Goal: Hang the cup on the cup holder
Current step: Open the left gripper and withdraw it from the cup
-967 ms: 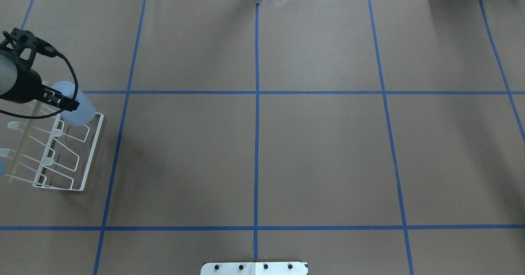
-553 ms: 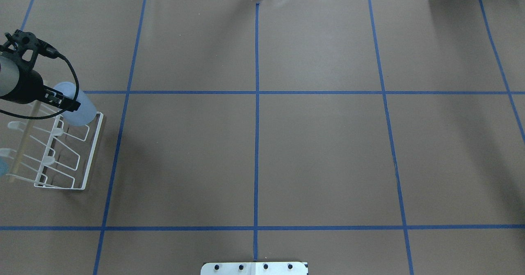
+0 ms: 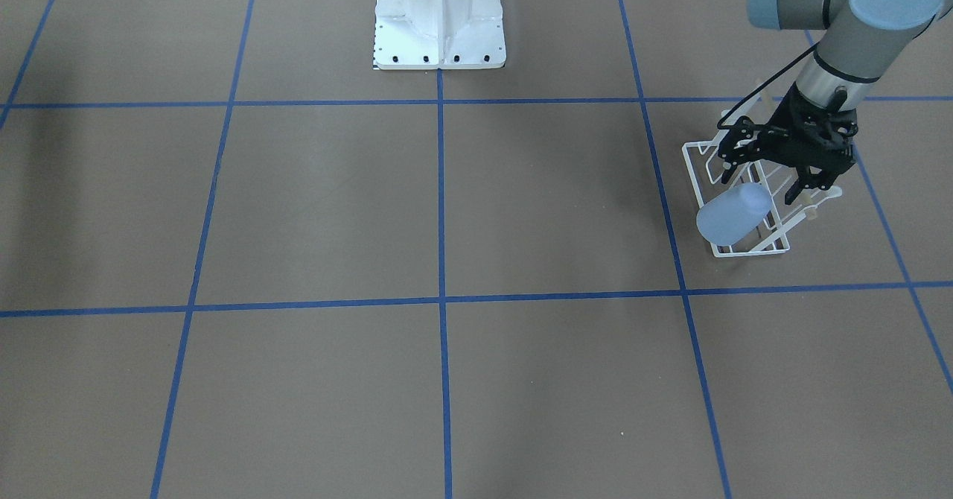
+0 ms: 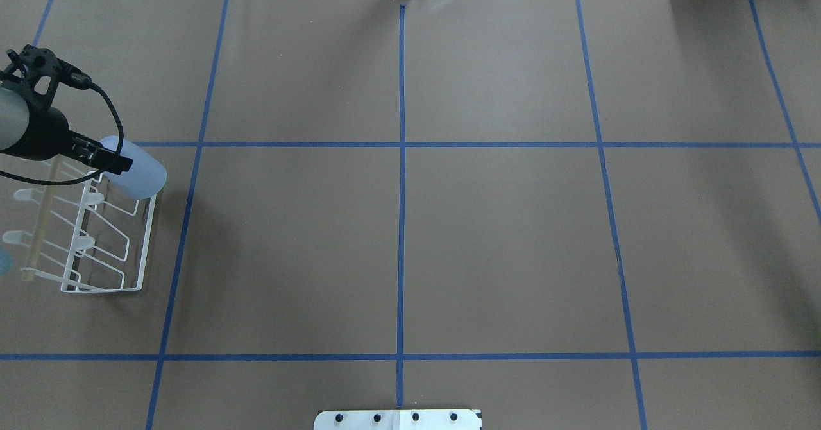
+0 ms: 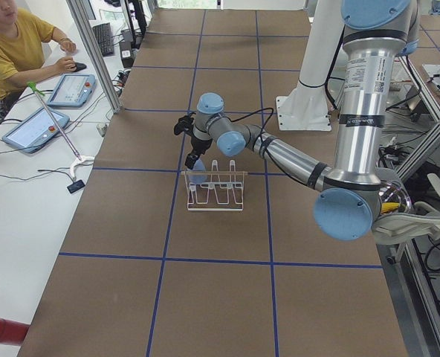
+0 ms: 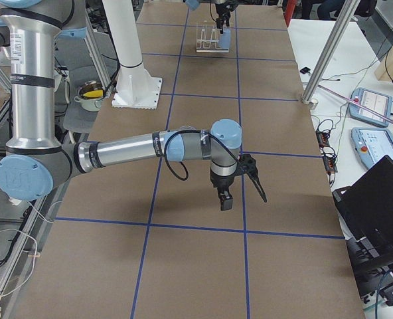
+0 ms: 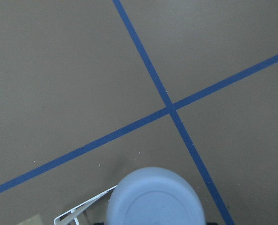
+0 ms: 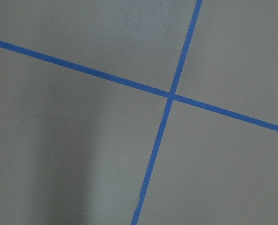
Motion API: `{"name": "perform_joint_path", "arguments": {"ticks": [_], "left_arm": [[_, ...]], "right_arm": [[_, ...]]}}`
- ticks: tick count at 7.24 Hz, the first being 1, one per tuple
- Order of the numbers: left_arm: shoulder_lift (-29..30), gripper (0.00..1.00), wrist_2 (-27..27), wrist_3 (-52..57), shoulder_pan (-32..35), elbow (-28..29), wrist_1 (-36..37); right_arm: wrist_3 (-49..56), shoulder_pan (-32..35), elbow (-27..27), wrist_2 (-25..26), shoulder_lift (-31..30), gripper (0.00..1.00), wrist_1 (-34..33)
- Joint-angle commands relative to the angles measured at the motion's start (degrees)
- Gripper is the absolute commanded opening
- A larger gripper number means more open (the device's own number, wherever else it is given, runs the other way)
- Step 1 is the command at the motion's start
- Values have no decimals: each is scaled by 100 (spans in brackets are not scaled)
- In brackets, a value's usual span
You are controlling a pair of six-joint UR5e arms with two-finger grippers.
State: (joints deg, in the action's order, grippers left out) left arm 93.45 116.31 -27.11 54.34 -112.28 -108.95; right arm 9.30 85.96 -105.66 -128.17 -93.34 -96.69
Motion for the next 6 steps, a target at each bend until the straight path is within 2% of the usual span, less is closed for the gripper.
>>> {"name": "perform_joint_path", "arguments": {"ticks": [1, 3, 5, 6], "left_arm": [[-2, 98, 32, 91, 373, -573, 1071], [-246, 98, 276, 1411, 1171, -594, 1542], [-555, 98, 1056, 2870, 2295, -34, 1553], [-617, 98, 1173, 3426, 2710, 334, 1553]], "right_arm": [[2, 0, 10, -50, -8, 100, -25], [11, 0, 19, -103, -8, 100, -16], [2, 96, 19, -94, 0, 100, -51], [2, 184, 19, -85, -34, 100, -60]]}}
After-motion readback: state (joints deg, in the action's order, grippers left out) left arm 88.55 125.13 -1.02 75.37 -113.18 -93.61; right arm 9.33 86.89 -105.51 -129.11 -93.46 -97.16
